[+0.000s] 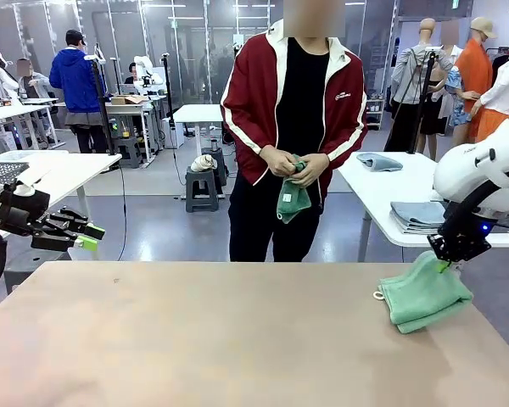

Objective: Fold the towels and place them in the basket.
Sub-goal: Place the folded Towel with hook on the right side of the table.

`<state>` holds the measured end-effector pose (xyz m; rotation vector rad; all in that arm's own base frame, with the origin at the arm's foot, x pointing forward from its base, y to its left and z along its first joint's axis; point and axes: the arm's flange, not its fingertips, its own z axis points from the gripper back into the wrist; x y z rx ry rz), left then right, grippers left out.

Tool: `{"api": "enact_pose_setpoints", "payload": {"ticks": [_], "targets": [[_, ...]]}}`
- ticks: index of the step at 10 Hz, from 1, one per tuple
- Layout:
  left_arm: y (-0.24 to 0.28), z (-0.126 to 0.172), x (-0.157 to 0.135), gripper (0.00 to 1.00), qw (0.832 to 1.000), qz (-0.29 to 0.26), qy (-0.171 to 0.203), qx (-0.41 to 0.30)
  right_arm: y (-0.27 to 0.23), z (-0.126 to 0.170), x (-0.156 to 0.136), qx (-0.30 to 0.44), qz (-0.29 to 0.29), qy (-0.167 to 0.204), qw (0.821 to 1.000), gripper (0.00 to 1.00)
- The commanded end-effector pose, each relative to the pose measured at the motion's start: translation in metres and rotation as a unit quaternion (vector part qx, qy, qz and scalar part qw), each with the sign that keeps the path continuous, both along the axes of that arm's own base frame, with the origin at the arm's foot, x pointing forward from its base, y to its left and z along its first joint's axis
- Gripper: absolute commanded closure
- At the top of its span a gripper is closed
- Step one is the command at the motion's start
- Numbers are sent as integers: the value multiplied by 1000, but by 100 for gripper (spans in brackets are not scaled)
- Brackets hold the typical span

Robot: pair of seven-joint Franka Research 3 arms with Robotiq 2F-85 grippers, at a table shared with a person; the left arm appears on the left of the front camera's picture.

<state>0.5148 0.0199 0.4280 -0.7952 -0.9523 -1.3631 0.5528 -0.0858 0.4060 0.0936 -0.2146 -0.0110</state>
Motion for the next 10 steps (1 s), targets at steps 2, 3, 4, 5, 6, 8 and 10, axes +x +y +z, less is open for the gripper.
{"api": "enact_pose_setpoints", "payload": {"ticks": [2,3,4,5,6,8,10], "targets": [[-1,2,-2,52,1000,2,-2,-5,0,0,0,0,0,0,1000,96],[-1,2,-2,52,1000,2,-2,-5,-14,-8,18,25,7,9,1000,96],[-1,2,-2,52,1000,2,-2,-5,-25,-17,31,32,10,2,999,96],[-1,2,-2,52,1000,2,-2,-5,-32,-23,39,39,15,-2,999,96],[-1,2,-2,52,1000,2,-2,-5,-38,-30,47,42,18,-1,999,96],[-1,2,-2,52,1000,2,-2,-5,-48,-40,59,42,18,10,999,96],[-1,2,-2,52,1000,2,-2,-5,-52,-50,64,54,4,24,998,96]]}}
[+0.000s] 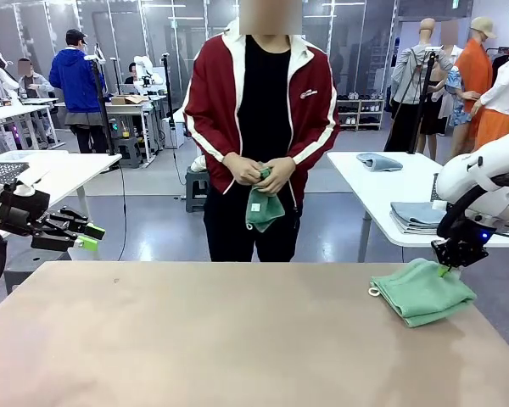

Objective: Fold the towels and place them in the basket.
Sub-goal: Place the folded Towel with hook on the right side of the table.

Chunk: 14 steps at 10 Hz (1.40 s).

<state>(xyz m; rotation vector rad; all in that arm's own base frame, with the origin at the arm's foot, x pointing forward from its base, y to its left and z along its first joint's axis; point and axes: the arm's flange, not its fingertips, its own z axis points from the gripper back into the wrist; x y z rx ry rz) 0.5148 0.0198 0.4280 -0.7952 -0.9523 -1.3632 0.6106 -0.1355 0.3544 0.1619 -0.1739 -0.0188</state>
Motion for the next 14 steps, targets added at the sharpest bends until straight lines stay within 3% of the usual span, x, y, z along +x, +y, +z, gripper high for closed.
{"api": "enact_pose_setpoints", "payload": {"ticks": [1,7,10,13,14], "targets": [[-1,2,-2,52,1000,2,-2,-5,-4,-3,5,26,-4,7,1000,96],[-1,2,-2,52,1000,2,-2,-5,-7,-28,-5,56,-55,21,997,96],[-1,2,-2,52,1000,2,-2,-5,-7,-30,-5,43,-51,20,998,65],[-1,2,-2,52,1000,2,-2,-5,-4,-10,-14,-19,-28,-20,999,36],[-1,2,-2,52,1000,2,-2,-5,6,8,-24,-38,-20,-31,999,42]]}}
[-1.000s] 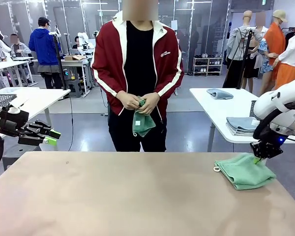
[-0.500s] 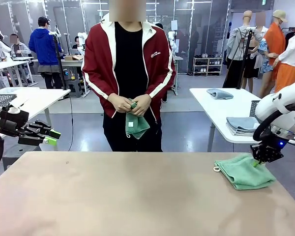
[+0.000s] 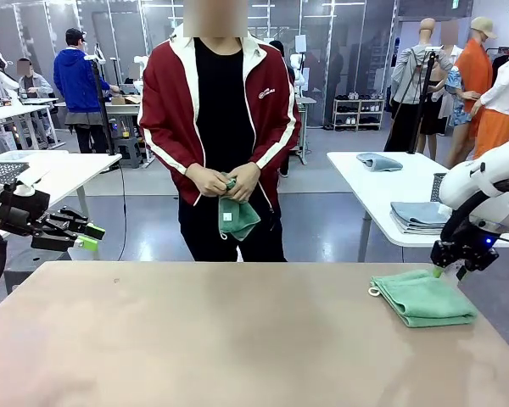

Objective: Fold the towels and place them in the basket.
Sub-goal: Place the folded Towel with hook on the right side of the table.

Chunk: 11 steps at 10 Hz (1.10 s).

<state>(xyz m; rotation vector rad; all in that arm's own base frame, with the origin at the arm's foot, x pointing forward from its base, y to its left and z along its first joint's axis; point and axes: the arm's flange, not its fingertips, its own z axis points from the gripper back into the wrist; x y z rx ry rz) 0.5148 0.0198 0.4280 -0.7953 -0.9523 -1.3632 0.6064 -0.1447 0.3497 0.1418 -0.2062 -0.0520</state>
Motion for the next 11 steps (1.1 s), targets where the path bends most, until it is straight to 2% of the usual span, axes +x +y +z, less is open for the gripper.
{"api": "enact_pose_setpoints", "payload": {"ticks": [1,5,7,8,10,11], "targets": [[-1,2,-2,52,1000,2,-2,-5,31,34,-34,-33,7,-10,999,42],[-1,2,-2,52,1000,2,-2,-5,148,127,-111,-18,26,26,999,42],[-1,2,-2,52,1000,2,-2,-5,211,160,-142,-37,26,39,998,42],[-1,2,-2,52,1000,2,-2,-5,232,166,-150,-42,23,40,998,42],[-1,2,-2,52,1000,2,-2,-5,258,157,-151,-42,24,42,998,42],[-1,2,-2,52,1000,2,-2,-5,247,173,-160,-29,39,36,998,42]]}}
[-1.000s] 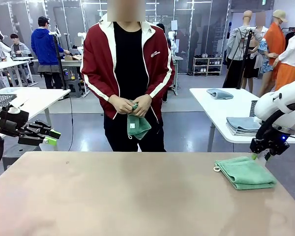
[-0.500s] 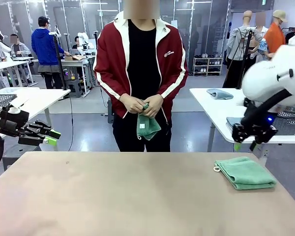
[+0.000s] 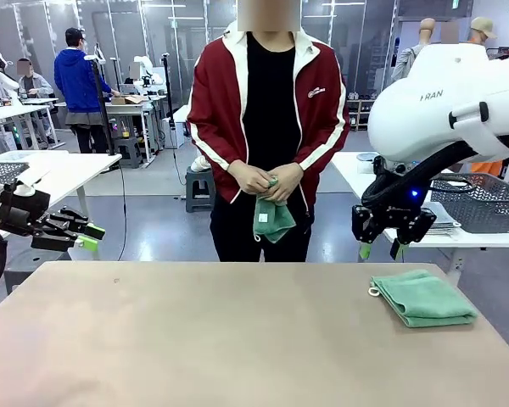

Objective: Fold the towels and place them in the basket.
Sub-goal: Place the folded Towel with hook on the right side of the table.

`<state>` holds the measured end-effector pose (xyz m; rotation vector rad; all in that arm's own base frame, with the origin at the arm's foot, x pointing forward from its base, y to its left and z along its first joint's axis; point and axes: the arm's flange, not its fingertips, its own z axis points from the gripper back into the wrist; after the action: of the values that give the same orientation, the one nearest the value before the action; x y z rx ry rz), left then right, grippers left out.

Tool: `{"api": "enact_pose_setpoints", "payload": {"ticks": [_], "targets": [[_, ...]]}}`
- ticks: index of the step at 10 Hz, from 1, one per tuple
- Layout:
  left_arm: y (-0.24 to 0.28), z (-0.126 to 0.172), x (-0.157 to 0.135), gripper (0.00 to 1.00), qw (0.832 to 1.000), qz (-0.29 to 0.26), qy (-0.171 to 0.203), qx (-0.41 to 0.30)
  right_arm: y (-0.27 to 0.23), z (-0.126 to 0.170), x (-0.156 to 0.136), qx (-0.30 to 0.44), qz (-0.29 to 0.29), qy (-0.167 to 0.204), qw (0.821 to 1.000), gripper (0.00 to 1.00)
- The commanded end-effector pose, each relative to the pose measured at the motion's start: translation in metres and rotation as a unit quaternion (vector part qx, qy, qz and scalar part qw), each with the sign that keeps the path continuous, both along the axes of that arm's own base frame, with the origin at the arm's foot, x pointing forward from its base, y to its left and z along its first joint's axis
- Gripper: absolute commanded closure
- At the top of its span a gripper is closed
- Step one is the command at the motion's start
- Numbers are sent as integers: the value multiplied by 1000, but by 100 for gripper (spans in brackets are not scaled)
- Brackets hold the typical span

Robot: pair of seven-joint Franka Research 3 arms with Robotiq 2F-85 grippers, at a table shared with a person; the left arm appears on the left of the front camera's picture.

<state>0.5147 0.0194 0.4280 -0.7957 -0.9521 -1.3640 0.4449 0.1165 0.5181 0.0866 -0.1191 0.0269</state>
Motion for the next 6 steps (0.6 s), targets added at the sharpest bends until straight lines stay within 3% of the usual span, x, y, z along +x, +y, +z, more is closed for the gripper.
{"api": "enact_pose_setpoints", "payload": {"ticks": [1,6], "targets": [[0,2,-2,52,1000,3,-2,-5,-14,5,1,2,0,-5,1000,42],[0,2,-2,52,1000,3,-2,-5,-14,5,1,2,0,-5,1000,42]]}}
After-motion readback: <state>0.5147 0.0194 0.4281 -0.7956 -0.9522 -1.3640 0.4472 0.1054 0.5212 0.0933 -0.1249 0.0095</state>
